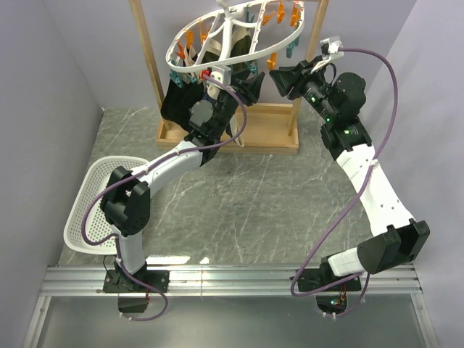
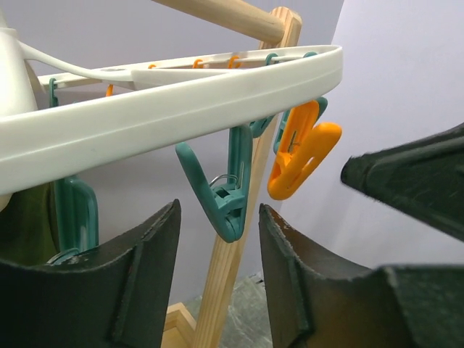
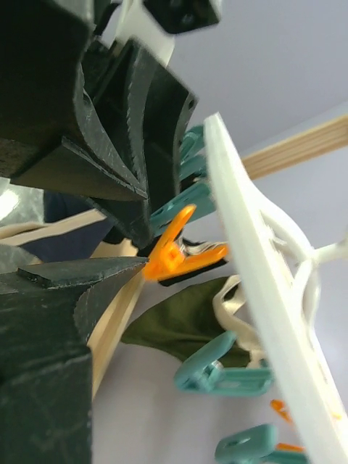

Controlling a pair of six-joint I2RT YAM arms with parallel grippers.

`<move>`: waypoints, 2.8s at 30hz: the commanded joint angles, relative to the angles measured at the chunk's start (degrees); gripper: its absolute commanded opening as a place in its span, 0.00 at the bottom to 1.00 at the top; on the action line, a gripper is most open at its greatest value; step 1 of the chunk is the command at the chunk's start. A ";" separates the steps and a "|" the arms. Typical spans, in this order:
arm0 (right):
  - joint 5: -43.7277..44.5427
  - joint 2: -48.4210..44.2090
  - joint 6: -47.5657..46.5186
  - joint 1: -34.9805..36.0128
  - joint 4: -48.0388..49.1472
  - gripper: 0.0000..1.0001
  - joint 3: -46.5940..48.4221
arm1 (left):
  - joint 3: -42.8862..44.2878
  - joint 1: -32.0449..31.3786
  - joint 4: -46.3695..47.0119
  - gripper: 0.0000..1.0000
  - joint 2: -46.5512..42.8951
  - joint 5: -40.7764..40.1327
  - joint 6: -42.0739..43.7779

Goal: Clip the underwear to the hanger

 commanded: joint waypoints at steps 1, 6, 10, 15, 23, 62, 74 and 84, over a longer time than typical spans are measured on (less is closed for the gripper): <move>-1.47 -0.10 1.30 0.88 1.06 0.44 5.26 | 1.39 -0.39 3.53 0.50 -0.70 -0.40 0.57; 1.08 1.31 -2.73 4.21 -1.92 0.40 9.47 | 0.42 -0.83 3.88 0.41 -0.96 -0.75 2.50; 6.26 2.37 -8.18 8.00 -5.79 0.36 12.12 | 0.07 -1.18 4.14 0.39 -0.96 -1.37 3.91; 12.49 3.69 -11.79 10.64 -9.31 0.32 13.27 | -0.90 -1.53 4.93 0.33 -1.31 -1.90 5.41; 15.32 5.01 -11.62 11.43 -9.31 0.34 12.30 | -2.22 -2.06 6.43 0.27 -2.10 -2.07 7.43; 19.46 13.62 -11.97 12.93 -7.38 0.41 20.03 | -6.52 -4.61 8.27 0.17 -2.98 1.53 20.43; 14.01 13.09 -8.81 11.17 -7.99 0.10 21.44 | -7.31 -3.91 2.48 0.51 -6.49 0.39 15.79; 8.74 13.09 -0.82 8.27 -8.35 0.00 20.82 | -6.54 -1.89 -5.43 0.52 -9.75 -0.75 2.52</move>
